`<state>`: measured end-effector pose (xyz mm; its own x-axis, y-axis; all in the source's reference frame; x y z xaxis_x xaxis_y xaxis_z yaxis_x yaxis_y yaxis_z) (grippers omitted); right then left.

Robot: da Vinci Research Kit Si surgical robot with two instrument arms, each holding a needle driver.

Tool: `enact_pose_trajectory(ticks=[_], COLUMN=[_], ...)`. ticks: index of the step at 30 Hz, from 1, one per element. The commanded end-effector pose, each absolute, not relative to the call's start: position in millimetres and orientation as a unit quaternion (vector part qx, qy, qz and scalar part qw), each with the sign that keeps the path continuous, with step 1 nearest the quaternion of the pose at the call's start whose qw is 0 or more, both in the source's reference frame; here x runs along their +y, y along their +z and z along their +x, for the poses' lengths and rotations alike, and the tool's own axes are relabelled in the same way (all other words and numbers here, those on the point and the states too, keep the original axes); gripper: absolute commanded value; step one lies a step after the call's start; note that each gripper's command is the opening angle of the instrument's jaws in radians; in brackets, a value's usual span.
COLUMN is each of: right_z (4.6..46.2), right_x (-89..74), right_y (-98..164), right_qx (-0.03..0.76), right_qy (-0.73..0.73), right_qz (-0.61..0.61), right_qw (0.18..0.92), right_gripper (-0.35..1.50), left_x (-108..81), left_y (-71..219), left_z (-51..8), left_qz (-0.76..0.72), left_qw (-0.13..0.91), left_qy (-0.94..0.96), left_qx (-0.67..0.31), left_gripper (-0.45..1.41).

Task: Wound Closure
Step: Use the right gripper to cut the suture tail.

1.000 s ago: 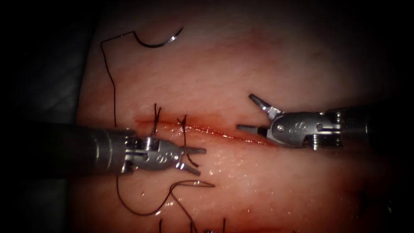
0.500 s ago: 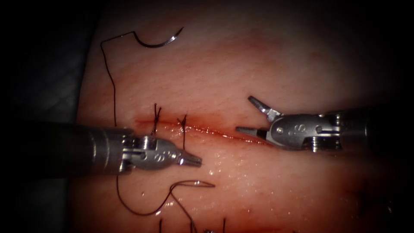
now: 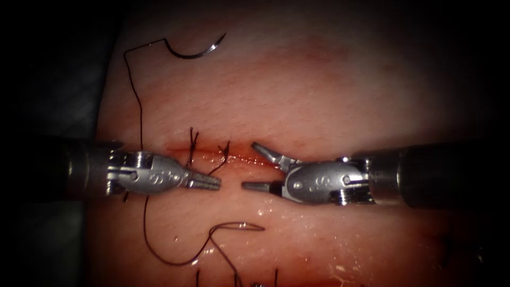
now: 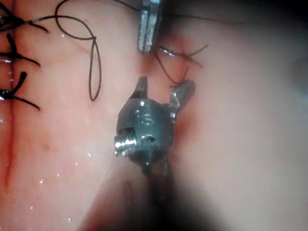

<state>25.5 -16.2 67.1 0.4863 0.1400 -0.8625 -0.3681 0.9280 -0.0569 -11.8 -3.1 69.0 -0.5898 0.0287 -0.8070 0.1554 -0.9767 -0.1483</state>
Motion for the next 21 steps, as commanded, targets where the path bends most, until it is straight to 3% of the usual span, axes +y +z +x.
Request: enact_pose_trajectory(ticks=[1,21], right_z=[27.0,34.4], right_x=[-16.6,-15.8], right_y=[67.5,69.1], right_qx=[0.490,0.569], right_qy=[0.146,0.106], right_qz=[-0.123,-0.192], right_qw=[0.851,0.792], right_gripper=[1.30,1.28], left_x=[-3.1,-3.3], left_y=[69.4,67.9], left_z=[-12.3,-13.1], left_qz=[0.454,0.475], left_qw=[0.036,0.035], left_qy=[-0.885,-0.874], left_qx=[0.098,0.096], left_gripper=[-0.45,-0.45])
